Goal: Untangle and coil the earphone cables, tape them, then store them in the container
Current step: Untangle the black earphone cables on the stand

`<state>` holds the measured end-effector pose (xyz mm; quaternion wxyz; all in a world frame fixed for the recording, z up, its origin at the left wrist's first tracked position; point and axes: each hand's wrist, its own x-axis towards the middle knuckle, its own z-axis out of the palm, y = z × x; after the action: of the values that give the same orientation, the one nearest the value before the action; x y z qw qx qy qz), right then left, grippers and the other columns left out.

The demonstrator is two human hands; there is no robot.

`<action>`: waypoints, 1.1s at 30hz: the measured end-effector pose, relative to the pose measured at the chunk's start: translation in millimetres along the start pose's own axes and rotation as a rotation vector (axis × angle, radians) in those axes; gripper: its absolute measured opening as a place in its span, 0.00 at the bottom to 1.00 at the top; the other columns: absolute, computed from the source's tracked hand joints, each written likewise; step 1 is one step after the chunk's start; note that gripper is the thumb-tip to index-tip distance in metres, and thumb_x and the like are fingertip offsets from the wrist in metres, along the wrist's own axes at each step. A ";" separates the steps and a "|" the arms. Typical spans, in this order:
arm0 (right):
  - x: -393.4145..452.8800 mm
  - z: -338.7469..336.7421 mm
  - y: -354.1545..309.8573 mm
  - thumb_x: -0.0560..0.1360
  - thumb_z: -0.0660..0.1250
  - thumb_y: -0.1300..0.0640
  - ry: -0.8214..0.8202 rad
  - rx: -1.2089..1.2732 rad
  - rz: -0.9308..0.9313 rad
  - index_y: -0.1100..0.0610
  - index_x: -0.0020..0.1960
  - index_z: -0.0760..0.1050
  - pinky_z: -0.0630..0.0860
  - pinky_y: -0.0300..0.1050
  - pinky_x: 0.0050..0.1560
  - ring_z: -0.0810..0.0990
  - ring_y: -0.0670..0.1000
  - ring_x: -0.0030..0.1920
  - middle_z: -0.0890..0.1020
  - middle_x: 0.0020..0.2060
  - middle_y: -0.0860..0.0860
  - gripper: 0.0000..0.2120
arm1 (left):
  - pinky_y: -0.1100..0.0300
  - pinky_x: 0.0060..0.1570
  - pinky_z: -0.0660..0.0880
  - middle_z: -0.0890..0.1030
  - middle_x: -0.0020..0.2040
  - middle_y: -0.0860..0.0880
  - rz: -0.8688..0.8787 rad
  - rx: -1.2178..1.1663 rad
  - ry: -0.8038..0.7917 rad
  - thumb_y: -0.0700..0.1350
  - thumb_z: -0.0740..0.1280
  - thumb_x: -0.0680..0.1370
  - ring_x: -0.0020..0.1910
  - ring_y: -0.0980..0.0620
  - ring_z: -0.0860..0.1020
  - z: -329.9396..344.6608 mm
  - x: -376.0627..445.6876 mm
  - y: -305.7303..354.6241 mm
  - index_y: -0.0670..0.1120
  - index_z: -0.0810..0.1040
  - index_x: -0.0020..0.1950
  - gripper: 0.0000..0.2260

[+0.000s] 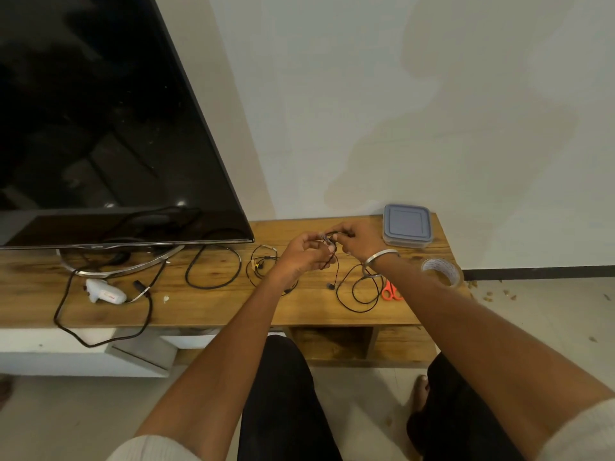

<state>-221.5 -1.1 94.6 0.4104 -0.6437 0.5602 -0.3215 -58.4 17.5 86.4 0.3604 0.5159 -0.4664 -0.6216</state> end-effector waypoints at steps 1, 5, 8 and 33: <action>0.3 0.5 -0.3 0.77 0.63 0.63 0.004 0.028 0.013 0.54 0.51 0.81 0.70 0.39 0.33 0.70 0.46 0.28 0.80 0.35 0.52 0.10 | 0.52 0.46 0.80 0.79 0.52 0.41 -0.007 0.036 -0.015 0.39 0.72 0.75 0.40 0.47 0.84 0.2 -0.9 0.0 0.43 0.70 0.64 0.19; -0.1 1.6 -1.2 0.79 0.59 0.64 -0.002 0.081 0.057 0.57 0.53 0.79 0.69 0.38 0.30 0.69 0.46 0.26 0.82 0.40 0.52 0.10 | 0.59 0.33 0.73 0.83 0.47 0.44 -0.008 0.153 -0.028 0.42 0.72 0.76 0.30 0.53 0.79 1.0 -3.1 -0.2 0.44 0.68 0.65 0.21; -0.2 1.7 -1.4 0.79 0.58 0.64 -0.017 0.096 0.072 0.56 0.53 0.78 0.69 0.39 0.30 0.70 0.47 0.26 0.83 0.41 0.52 0.11 | 0.63 0.28 0.71 0.84 0.51 0.43 -0.007 0.193 -0.003 0.43 0.71 0.76 0.25 0.54 0.71 -0.2 -3.9 0.2 0.45 0.69 0.65 0.20; -9.5 3.0 -8.1 0.76 0.66 0.63 -0.069 0.202 0.157 0.62 0.54 0.79 0.66 0.31 0.24 0.68 0.39 0.20 0.81 0.39 0.52 0.08 | 0.58 0.36 0.77 0.84 0.41 0.49 0.121 0.662 0.089 0.39 0.75 0.72 0.41 0.53 0.80 -12.6 0.8 -10.5 0.46 0.73 0.66 0.24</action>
<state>-216.7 9.1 100.9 0.5160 -0.5639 0.5594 -0.3207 -45.9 17.4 75.7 0.2294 0.6029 -0.6566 -0.3909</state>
